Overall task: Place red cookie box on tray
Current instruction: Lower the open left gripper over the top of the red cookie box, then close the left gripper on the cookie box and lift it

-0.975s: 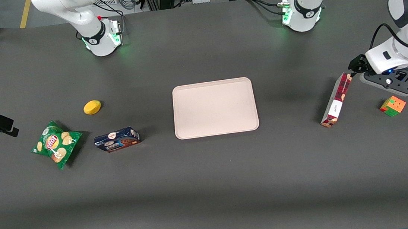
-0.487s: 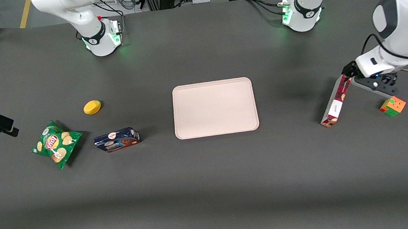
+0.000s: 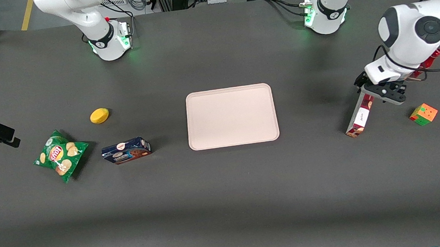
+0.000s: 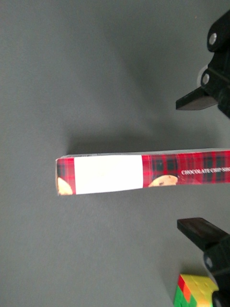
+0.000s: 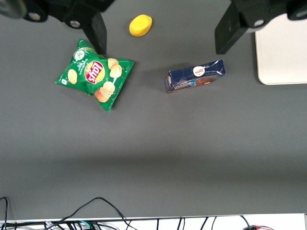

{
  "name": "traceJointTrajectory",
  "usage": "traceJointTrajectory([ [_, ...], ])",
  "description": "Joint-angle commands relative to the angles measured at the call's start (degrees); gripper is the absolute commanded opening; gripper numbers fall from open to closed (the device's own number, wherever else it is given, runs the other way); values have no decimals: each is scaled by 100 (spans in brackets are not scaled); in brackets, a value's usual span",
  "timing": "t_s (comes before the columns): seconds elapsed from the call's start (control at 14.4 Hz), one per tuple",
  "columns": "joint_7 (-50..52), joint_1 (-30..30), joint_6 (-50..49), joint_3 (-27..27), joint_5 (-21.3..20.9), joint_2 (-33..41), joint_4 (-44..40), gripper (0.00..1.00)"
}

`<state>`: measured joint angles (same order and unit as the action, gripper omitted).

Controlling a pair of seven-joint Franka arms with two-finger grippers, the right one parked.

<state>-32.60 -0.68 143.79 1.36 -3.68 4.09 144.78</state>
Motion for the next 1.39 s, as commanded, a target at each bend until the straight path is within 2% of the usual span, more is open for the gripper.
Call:
traceJointTrajectory([
  [0.0,-115,7,1085,22,-10,-294,417,100],
  [0.7,-572,-125,2880,154,-54,-1542,463,100],
  [1.11,-573,-125,3067,172,-54,-1745,463,100],
  [1.18,-573,-125,3067,172,-54,-1745,463,93],
  [1.25,-581,-125,3041,172,-54,-1728,454,62],
  [1.32,-564,-125,3014,172,-54,-1745,445,25],
])
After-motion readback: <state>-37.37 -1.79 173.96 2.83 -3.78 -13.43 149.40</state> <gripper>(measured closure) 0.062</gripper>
